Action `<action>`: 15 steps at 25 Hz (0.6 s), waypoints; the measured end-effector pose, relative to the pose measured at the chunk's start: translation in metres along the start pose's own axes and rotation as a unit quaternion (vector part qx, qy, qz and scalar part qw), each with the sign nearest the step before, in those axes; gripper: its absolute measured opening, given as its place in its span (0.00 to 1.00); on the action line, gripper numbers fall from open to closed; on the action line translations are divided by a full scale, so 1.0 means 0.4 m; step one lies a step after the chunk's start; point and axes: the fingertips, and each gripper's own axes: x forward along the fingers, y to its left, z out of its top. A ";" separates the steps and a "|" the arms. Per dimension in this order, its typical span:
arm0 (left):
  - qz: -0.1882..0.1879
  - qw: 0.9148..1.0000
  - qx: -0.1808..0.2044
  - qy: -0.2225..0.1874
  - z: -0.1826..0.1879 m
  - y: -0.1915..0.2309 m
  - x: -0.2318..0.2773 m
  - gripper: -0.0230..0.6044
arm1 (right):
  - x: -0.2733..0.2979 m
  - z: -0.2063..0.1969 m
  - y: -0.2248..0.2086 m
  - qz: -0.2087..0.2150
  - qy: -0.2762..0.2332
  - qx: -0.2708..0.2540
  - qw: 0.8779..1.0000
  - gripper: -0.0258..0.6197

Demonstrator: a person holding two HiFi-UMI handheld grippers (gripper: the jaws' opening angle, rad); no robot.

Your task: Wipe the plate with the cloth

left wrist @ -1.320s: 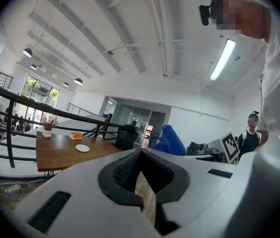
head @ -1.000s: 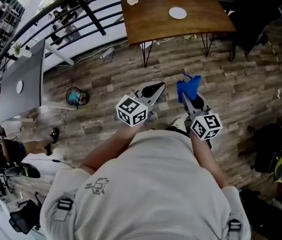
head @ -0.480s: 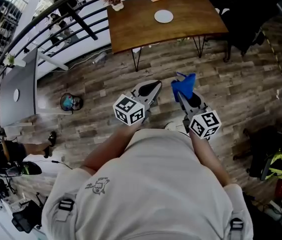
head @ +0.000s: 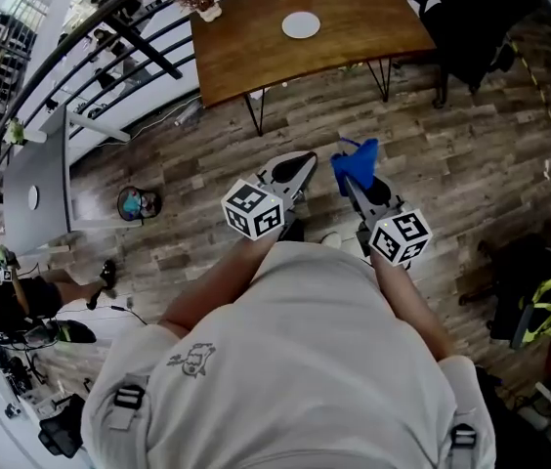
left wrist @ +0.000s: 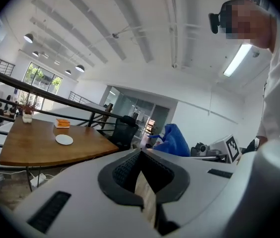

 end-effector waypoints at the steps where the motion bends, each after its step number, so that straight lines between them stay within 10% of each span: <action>1: -0.004 1.000 0.001 0.001 0.001 0.000 0.011 0.05 | -0.003 0.004 -0.007 -0.005 -0.002 -0.001 1.000 0.19; 15: -0.062 0.998 -0.007 0.021 0.056 0.105 0.187 0.05 | 0.072 0.065 -0.150 -0.075 -0.015 0.010 0.997 0.19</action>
